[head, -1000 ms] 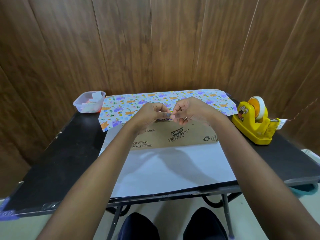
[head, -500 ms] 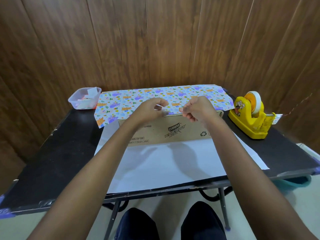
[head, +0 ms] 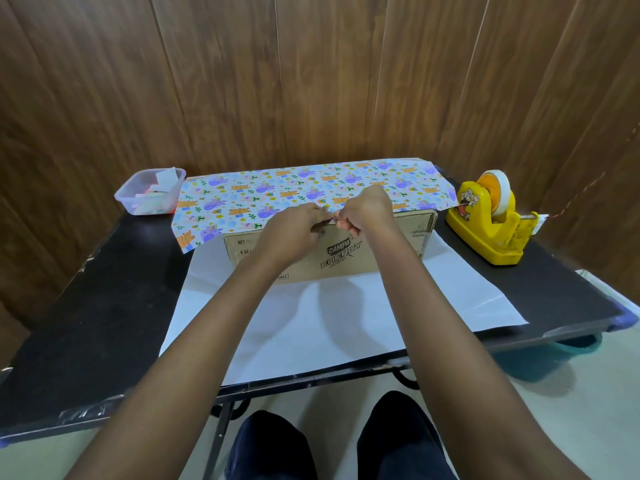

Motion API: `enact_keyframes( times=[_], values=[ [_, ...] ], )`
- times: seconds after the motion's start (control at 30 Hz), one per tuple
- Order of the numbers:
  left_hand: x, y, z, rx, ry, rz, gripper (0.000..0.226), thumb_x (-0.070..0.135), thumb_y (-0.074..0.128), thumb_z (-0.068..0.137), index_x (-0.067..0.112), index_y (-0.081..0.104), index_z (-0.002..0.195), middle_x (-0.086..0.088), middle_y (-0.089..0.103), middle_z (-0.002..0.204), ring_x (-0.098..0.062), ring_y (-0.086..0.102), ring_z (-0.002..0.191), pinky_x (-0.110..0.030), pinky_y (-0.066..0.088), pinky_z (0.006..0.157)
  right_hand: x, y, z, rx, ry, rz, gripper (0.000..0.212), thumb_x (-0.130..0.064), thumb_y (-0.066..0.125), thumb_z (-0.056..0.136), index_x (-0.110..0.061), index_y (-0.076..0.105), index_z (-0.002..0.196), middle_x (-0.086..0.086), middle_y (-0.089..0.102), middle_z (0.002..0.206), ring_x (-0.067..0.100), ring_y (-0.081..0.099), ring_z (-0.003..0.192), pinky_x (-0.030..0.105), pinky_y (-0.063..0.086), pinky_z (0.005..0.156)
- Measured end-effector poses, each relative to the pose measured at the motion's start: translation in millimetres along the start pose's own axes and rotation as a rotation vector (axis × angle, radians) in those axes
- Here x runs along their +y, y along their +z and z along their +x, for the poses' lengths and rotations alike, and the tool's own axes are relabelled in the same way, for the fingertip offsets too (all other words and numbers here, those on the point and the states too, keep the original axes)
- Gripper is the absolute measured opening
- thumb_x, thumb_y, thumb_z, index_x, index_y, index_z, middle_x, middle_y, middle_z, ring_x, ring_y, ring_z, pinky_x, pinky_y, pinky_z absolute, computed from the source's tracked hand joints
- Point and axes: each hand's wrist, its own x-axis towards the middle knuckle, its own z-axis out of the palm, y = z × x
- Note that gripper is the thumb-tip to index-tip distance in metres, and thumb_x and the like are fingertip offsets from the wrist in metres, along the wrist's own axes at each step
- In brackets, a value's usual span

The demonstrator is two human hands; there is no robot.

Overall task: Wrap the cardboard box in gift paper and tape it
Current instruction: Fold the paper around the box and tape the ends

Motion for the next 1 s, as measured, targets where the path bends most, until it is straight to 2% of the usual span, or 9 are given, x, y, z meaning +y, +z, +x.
enact_keyframes(
  times=[0.17, 0.33, 0.43, 0.5, 0.57, 0.67, 0.73, 0.83, 1.0],
  values=[
    [0, 0, 0, 0.055, -0.030, -0.036, 0.036, 0.015, 0.055, 0.090, 0.022, 0.057, 0.125, 0.006, 0.063, 0.116, -0.018, 0.056, 0.107, -0.026, 0.040, 0.077, -3, 4, 0, 0.053, 0.000, -0.053, 0.029, 0.005, 0.061, 0.084, -0.004, 0.046, 0.061, 0.011, 0.052, 0.053, 0.018, 0.046, 0.037, 0.018, 0.035, 0.035],
    [2, 4, -1, 0.073, -0.012, 0.005, 0.039, 0.011, 0.050, 0.091, 0.031, 0.058, 0.123, 0.007, 0.061, 0.116, -0.018, 0.058, 0.104, -0.029, 0.041, 0.076, 5, -2, -4, -0.007, 0.032, -0.085, 0.027, -0.008, 0.068, 0.084, 0.000, 0.046, 0.071, 0.011, 0.049, 0.033, 0.024, 0.054, 0.043, 0.034, 0.051, 0.051],
    [1, 5, -2, 0.067, 0.044, 0.044, 0.044, 0.007, 0.047, 0.091, 0.031, 0.057, 0.126, 0.005, 0.060, 0.113, -0.018, 0.060, 0.099, -0.035, 0.046, 0.074, 19, -5, -7, -0.039, -0.032, 0.014, 0.026, -0.009, 0.066, 0.086, -0.002, 0.044, 0.099, 0.018, 0.057, 0.049, 0.020, 0.057, 0.035, 0.028, 0.051, 0.044],
    [0, 5, -2, 0.061, 0.063, 0.060, 0.046, 0.006, 0.046, 0.091, 0.032, 0.055, 0.129, 0.007, 0.059, 0.116, -0.016, 0.060, 0.101, -0.035, 0.047, 0.074, 30, -9, -8, -0.044, -0.130, 0.084, 0.029, -0.006, 0.063, 0.086, -0.009, 0.037, 0.099, 0.019, 0.058, 0.063, 0.018, 0.052, 0.029, 0.022, 0.044, 0.037],
    [-1, 4, -2, 0.051, 0.063, 0.086, 0.047, 0.008, 0.046, 0.092, 0.033, 0.053, 0.130, 0.009, 0.057, 0.121, -0.015, 0.059, 0.103, -0.031, 0.044, 0.071, 40, -11, -10, -0.028, -0.201, 0.107, 0.027, -0.002, 0.058, 0.084, -0.012, 0.035, 0.094, 0.016, 0.058, 0.063, 0.020, 0.044, 0.032, 0.022, 0.038, 0.039],
    [-3, 3, 0, 0.035, 0.065, 0.099, 0.046, 0.009, 0.047, 0.092, 0.034, 0.052, 0.131, 0.012, 0.056, 0.123, -0.015, 0.058, 0.106, -0.028, 0.039, 0.068, 48, -11, -6, 0.047, -0.328, -0.093, 0.031, -0.009, 0.066, 0.082, -0.013, 0.039, 0.095, 0.006, 0.055, 0.057, 0.018, 0.041, 0.037, 0.023, 0.037, 0.039],
    [-3, 2, 0, 0.037, 0.062, 0.109, 0.043, 0.013, 0.049, 0.093, 0.034, 0.053, 0.131, 0.014, 0.057, 0.123, -0.015, 0.057, 0.106, -0.026, 0.035, 0.066, 51, -11, -4, 0.084, -0.421, -0.241, 0.035, -0.017, 0.070, 0.080, -0.016, 0.039, 0.095, 0.002, 0.057, 0.057, 0.020, 0.049, 0.045, 0.027, 0.038, 0.046],
    [-1, 0, 0, 0.045, 0.049, 0.123, 0.039, 0.020, 0.051, 0.094, 0.036, 0.054, 0.129, 0.015, 0.057, 0.121, -0.015, 0.057, 0.106, -0.026, 0.035, 0.068, 58, -15, 0, 0.087, -0.469, -0.379, 0.035, -0.013, 0.069, 0.080, -0.020, 0.041, 0.099, -0.006, 0.058, 0.059, 0.024, 0.060, 0.066, 0.030, 0.041, 0.058],
    [15, 2, 3, 0.022, 0.030, 0.275, 0.036, 0.038, 0.049, 0.094, 0.034, 0.049, 0.130, 0.003, 0.050, 0.118, -0.021, 0.049, 0.110, -0.028, 0.033, 0.067, 64, -46, -2, -0.003, -0.389, 0.080, 0.030, -0.003, 0.067, 0.082, -0.016, 0.052, 0.104, 0.009, 0.049, 0.062, 0.003, 0.039, 0.029, 0.014, 0.030, 0.033]
  ],
)
